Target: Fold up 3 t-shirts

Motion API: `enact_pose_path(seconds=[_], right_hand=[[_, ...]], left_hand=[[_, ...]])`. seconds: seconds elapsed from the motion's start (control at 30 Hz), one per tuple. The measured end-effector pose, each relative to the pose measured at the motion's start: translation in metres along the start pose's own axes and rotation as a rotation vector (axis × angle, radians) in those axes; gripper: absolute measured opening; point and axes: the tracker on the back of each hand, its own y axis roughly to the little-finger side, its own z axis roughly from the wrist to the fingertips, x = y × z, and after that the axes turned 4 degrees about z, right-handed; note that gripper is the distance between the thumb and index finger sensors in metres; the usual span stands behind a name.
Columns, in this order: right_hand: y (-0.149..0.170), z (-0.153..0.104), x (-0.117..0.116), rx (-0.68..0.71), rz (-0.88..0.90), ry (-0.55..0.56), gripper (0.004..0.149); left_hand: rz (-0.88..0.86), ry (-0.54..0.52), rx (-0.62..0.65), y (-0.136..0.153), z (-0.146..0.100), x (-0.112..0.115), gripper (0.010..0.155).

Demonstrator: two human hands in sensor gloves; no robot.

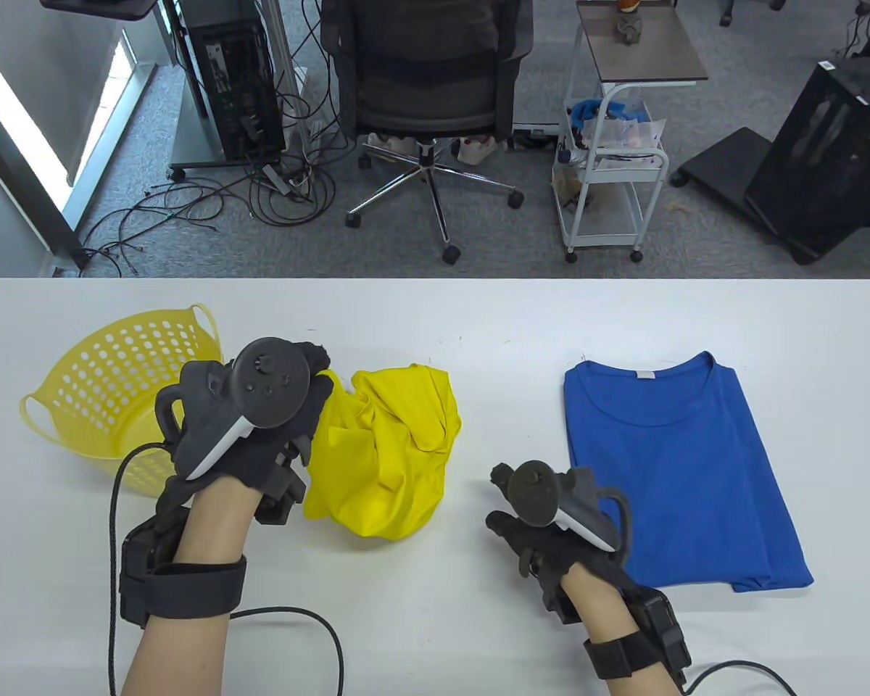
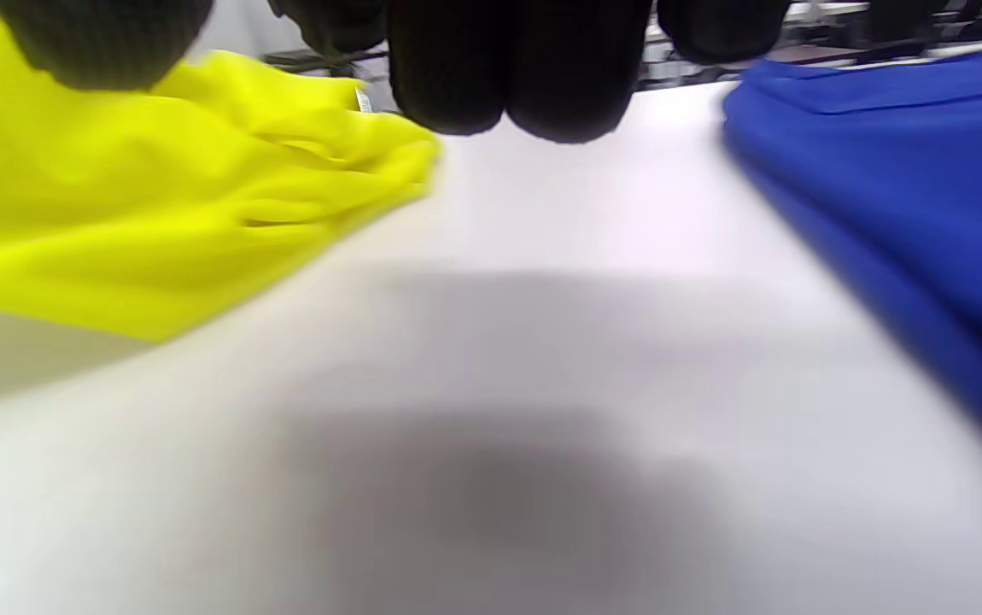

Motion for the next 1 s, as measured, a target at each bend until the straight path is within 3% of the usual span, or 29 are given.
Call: enact_pose_path(seconds=[0.1,0.2,0.37,0.67,0.87,1.0], right_hand=[[-0.027,0.008,-0.012,0.144,0.021,-0.083,0.075],[-0.045,0.022,-0.033,0.113,-0.161,-0.204,0.085],[-0.059,0.041,-0.065,0.052,-0.371,-0.243,0.076],[-0.068,0.052,-0.067,0.028,-0.391,-0.097,0.054],[-0.087,0.050,-0.071,0.076,-0.528,-0.043,0.038],[-0.087,0.048,-0.073,0.085,-0.529,-0.075,0.039]], left_hand=[[-0.031,-0.017,-0.003,0.004,0.001,-0.006,0.041],[-0.018,-0.002,0.014,0.007,-0.001,-0.002,0.041],[0.040,0.020,0.035,0.015,-0.009,0.009,0.041],[0.023,0.018,-0.002,0.046,-0.019,0.003,0.041],[0.022,0.012,-0.020,0.056,-0.027,0.005,0.041],[0.019,0.026,-0.035,0.060,-0.032,0.007,0.041]])
